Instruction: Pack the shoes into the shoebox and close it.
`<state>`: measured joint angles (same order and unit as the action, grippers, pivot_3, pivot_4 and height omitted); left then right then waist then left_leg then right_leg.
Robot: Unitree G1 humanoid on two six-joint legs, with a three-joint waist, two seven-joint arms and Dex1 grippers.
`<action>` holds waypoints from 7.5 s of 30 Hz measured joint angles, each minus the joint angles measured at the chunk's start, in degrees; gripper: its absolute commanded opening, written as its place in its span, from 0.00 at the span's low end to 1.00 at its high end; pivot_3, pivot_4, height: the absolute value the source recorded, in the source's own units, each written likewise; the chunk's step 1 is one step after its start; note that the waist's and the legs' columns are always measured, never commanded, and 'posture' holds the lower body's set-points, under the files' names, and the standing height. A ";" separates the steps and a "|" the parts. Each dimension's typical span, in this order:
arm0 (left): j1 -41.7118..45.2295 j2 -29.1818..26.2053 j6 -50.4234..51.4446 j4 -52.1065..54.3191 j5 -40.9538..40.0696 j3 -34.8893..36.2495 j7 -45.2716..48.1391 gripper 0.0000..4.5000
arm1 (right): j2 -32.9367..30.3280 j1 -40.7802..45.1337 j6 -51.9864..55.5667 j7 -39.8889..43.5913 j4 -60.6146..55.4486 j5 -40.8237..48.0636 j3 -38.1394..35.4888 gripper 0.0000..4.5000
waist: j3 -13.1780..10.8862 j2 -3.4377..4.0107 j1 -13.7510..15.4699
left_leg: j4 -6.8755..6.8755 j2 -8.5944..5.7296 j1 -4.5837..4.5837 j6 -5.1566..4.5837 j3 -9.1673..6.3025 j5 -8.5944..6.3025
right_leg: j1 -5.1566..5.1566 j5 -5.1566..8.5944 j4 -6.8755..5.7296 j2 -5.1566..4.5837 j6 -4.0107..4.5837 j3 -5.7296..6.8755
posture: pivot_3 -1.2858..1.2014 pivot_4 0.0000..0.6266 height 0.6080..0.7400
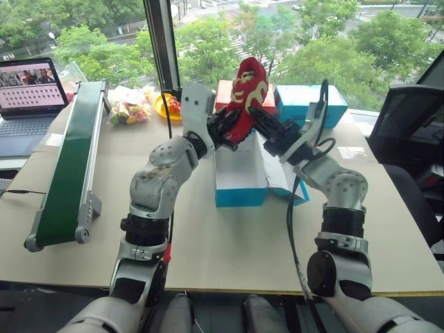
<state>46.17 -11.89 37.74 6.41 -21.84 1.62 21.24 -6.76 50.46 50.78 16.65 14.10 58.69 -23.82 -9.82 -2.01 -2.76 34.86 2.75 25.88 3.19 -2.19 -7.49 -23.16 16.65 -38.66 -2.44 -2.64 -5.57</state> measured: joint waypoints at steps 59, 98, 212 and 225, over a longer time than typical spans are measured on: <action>-21.24 -18.14 -0.70 8.23 10.42 8.39 -2.66 1.00 | -7.23 5.81 -14.67 3.26 -0.69 -51.21 33.80 1.00 | -0.10 0.17 0.22 | 0.04 0.01 0.15 -0.01 -0.10 -0.01 | -0.05 -0.01 0.10 -0.01 0.03 0.07 | 0.52 0.24 0.99; -16.62 -19.79 -16.22 -26.31 12.77 24.74 -15.67 1.00 | -2.92 -5.81 -31.25 29.26 0.12 -45.33 36.23 1.00 | -0.05 0.08 0.31 | 0.05 0.01 -0.06 0.07 -0.18 0.04 | 0.03 -0.03 -0.14 0.00 0.07 0.16 | 0.52 0.24 0.99; -9.38 -2.02 -2.33 2.89 0.39 1.75 -2.23 1.00 | 1.33 7.18 -17.34 5.07 2.57 -23.99 10.14 0.06 | -0.13 0.09 0.13 | 0.00 -0.04 0.16 0.11 -0.43 0.17 | -0.04 -0.05 -0.12 0.02 0.11 0.34 | 0.52 0.24 0.99; -16.04 -23.58 1.70 6.38 -1.76 -1.17 17.97 1.00 | -6.70 10.53 -19.66 4.50 4.47 -38.46 21.06 0.06 | -0.16 0.13 0.18 | -0.15 -0.01 0.19 0.12 -0.42 0.17 | -0.06 -0.03 0.05 0.02 0.15 0.37 | 0.52 0.24 0.99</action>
<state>30.12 -35.47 39.44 12.79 -23.60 0.44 39.21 -13.47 61.00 31.12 21.15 18.57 20.23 -2.76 -9.97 -1.88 -2.58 34.71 2.74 26.07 3.30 -2.61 -7.32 -23.22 16.62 -38.60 -2.42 -2.49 -5.20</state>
